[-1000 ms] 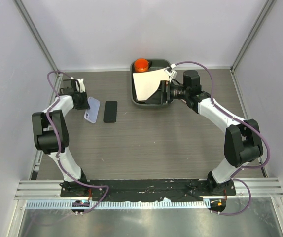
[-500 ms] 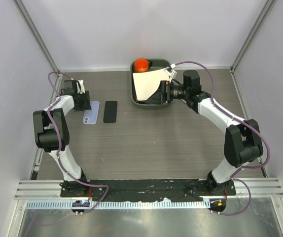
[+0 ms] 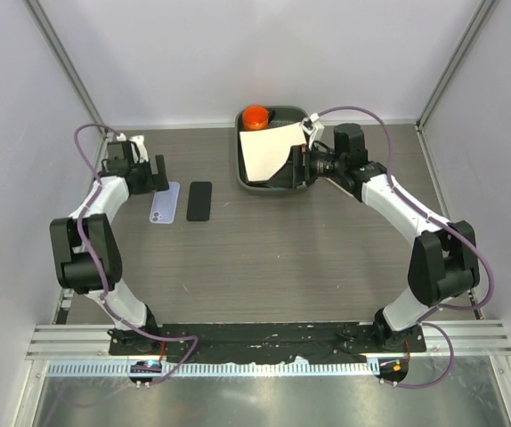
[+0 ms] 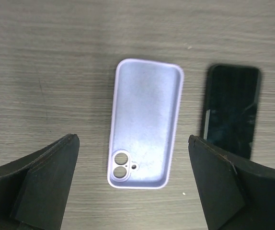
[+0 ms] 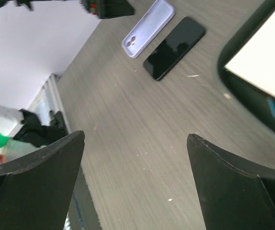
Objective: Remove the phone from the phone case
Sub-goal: Place the phone case at the center of the board, then move the phone to the center of the board.
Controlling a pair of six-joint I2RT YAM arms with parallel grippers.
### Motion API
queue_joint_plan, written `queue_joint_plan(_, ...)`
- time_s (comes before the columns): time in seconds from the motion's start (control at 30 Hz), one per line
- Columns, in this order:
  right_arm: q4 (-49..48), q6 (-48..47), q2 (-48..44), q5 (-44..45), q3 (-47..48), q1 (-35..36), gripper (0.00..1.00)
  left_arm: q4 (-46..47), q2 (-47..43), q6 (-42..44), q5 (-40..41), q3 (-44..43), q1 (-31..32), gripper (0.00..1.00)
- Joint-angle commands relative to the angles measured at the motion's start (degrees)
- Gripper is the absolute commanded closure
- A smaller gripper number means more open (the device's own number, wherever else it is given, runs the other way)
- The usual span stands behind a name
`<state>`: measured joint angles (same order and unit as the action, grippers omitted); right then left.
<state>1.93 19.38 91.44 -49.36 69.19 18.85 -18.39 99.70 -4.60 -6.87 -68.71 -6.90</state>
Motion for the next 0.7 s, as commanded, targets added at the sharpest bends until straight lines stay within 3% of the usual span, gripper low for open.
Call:
queue_joint_plan(0.0,12.0,-16.1,-4.2,11.5,7.0,-1.5,0.07,4.2,-9.4,-1.5,-6.2,0.5,-0.2,0.0)
queue_joint_plan(0.23,22.8,-33.2,-1.2,27.6,14.3,-7.1,0.06,-2.6,-20.7,1.2,-14.6,1.3,0.1,0.0)
queue_joint_plan(0.33,26.6,-37.6,3.5,29.4,18.2,-11.8,0.06,-5.7,-25.9,2.6,-17.3,2.8,0.1,0.0)
queue_joint_plan(0.53,36.9,-44.6,16.5,34.2,29.3,-15.7,0.06,-12.4,-34.7,4.3,-21.6,6.7,0.1,0.0)
queue_joint_plan(0.67,50.5,-48.2,27.0,38.5,40.9,-16.4,0.06,-15.0,-38.8,6.4,-23.2,9.5,0.1,0.0)
